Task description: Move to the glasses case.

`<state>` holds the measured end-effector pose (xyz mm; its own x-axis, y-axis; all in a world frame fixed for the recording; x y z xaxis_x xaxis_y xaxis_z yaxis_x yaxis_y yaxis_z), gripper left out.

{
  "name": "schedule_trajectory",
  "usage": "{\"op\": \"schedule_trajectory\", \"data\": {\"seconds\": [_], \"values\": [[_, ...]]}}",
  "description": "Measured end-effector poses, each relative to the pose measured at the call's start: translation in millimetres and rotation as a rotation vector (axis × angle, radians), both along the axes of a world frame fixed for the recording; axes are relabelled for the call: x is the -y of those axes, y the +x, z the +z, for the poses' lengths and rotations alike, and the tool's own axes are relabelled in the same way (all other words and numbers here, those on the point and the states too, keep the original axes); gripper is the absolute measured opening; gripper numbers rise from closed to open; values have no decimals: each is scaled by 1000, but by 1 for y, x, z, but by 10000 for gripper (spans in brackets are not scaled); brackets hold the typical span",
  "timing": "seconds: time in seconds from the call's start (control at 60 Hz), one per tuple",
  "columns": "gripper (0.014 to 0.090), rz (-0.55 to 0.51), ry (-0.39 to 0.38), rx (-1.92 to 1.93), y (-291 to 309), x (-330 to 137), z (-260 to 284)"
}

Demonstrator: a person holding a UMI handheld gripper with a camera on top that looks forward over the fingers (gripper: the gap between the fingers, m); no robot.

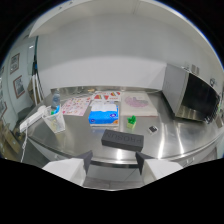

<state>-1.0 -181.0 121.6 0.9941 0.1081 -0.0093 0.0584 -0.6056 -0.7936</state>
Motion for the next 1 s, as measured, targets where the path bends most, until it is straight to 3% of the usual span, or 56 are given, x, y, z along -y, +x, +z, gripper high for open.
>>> {"op": "schedule_trajectory", "data": {"seconds": [0.533, 1.0], "values": [[844, -46, -37, 29, 23, -5, -19], [841, -64, -72, 27, 30, -83, -70]]}}
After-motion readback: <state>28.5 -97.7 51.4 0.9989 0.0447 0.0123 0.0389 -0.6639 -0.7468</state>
